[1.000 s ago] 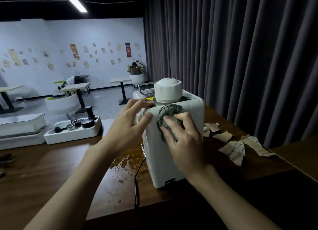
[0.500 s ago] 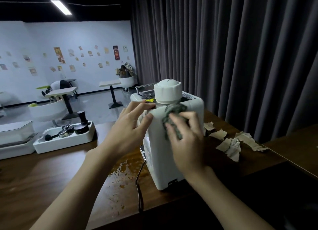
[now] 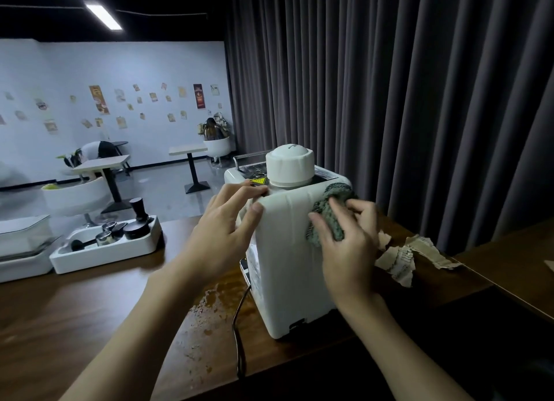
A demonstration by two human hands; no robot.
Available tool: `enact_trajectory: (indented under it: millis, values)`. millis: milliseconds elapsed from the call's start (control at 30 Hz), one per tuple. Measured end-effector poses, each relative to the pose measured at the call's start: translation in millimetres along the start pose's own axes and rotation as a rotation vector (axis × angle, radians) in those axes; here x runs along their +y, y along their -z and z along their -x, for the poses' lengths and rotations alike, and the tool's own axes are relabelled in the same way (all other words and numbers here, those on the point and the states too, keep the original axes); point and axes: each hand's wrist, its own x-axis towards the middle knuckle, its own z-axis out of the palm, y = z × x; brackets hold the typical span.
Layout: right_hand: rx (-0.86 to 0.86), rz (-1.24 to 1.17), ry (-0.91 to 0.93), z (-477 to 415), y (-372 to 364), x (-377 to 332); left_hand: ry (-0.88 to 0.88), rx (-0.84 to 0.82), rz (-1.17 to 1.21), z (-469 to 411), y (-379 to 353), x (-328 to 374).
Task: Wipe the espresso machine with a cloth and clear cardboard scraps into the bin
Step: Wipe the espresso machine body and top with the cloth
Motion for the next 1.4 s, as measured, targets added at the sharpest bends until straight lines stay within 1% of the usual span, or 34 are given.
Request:
enact_trajectory:
  millis: [167,233,367,433,467,533,600,667,733,833,933,1000,1100,1133,1200,1267,1400]
  values:
    - [-0.031,0.017,0.110,2.0,-1.4,-4.6,0.009,-0.004,-0.016,0.5,-0.2,0.5]
    - [-0.005,0.022,0.133,-4.8,2.9,3.6,0.012,-0.014,-0.021,1.1,0.4,1.2]
    - [0.088,0.008,0.011,-11.3,7.1,9.3,0.009,-0.016,-0.019,1.6,0.8,4.8]
    - [0.084,0.012,0.013,-2.9,0.9,-2.1,0.011,-0.006,-0.017,1.8,0.7,6.0]
    - [0.053,0.010,0.046,3.1,-3.4,-9.4,0.013,0.001,-0.014,1.9,0.6,6.2]
    - [-0.029,0.017,0.165,15.1,-11.1,-20.2,0.013,0.010,-0.006,2.1,0.7,6.1]
    - [-0.076,0.028,0.272,20.5,-13.3,-22.3,0.012,0.002,-0.007,2.4,0.9,5.9]
    - [-0.088,0.020,0.304,15.7,-10.4,-14.8,0.007,-0.006,-0.013,2.6,1.3,5.6]
    - [-0.048,0.013,0.244,6.7,-5.2,-2.2,0.001,-0.010,-0.024,2.6,1.7,5.2]
    - [0.068,-0.011,0.094,-8.6,1.2,12.3,0.008,-0.019,-0.041,1.8,1.3,4.2]
    - [0.088,0.023,0.059,-3.1,-2.8,3.7,0.009,-0.008,-0.038,0.9,0.6,2.7]
    - [0.020,0.037,0.125,13.1,-9.7,-11.0,-0.003,0.003,-0.025,0.8,-0.1,2.2]
    - [-0.114,0.062,0.337,37.8,-16.5,-27.3,-0.013,0.004,-0.011,1.5,-0.6,1.8]
    - [-0.132,0.062,0.386,40.2,-16.3,-27.0,-0.012,0.000,-0.012,1.9,-0.5,1.6]
    - [-0.137,0.066,0.412,35.6,-12.5,-18.3,-0.014,-0.009,-0.019,2.5,0.1,0.5]
    - [-0.096,0.081,0.345,25.5,-6.2,-1.2,-0.016,-0.019,-0.037,2.4,0.6,-0.6]
    - [0.024,0.042,0.082,6.3,7.0,30.8,-0.002,-0.022,-0.041,1.5,0.4,-0.6]
